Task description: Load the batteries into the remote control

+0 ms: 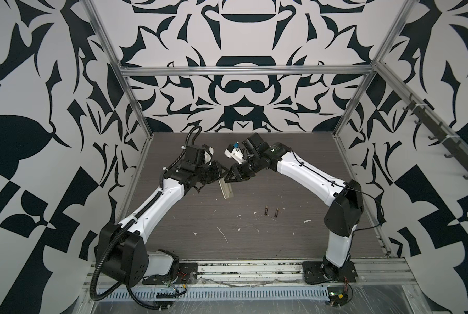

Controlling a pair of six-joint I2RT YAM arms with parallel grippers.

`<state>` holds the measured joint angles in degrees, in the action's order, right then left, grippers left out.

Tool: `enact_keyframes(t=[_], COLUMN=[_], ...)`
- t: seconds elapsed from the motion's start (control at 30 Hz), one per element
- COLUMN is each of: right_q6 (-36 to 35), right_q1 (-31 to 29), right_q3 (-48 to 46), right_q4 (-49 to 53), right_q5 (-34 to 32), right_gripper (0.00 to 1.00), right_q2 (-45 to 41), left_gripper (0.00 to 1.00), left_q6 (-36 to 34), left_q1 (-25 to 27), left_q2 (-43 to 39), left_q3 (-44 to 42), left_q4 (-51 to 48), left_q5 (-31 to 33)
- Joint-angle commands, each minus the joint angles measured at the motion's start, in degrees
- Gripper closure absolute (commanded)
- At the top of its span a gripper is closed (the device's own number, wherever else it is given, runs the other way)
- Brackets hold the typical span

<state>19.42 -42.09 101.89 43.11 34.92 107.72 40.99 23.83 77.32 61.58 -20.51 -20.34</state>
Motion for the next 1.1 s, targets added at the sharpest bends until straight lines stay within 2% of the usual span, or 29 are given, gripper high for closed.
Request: enact_keyframes(t=[0.0, 0.53, 0.7, 0.93, 1.07], right_q6=[-0.3, -0.7, -2.2, -5.5, -6.5], right_q1=[-0.5, -0.5, -0.4, 2.9, 6.1], right_q3=[-0.4, -2.2, -3.5, -8.0, -9.4], right_q4=[-2.0, -4.6, -2.0, 3.0, 4.3], right_q5=[0.4, -3.0, -6.0, -11.7, -13.7], right_gripper=[0.84, 0.87, 0.87, 0.86, 0.85], right_q2=[-3.1, -6.8, -8.4, -10.6, -9.0], left_gripper=[1.00, 1.00, 1.00, 1.00, 1.00], left_q6=[0.2, -0.2, 0.0, 0.6, 0.8], left_q1=[0.4, 0.4, 0.3, -0.2, -0.4], left_q2=[-0.1, 0.1, -0.5, -1.4, -2.4], left_q3=[1.0, 1.2, 0.5, -2.3, -3.9], left_q4=[0.4, -1.7, -3.0, -4.1, -4.0], left_q5=[-0.1, 2.5, 4.7, 7.3, 7.6])
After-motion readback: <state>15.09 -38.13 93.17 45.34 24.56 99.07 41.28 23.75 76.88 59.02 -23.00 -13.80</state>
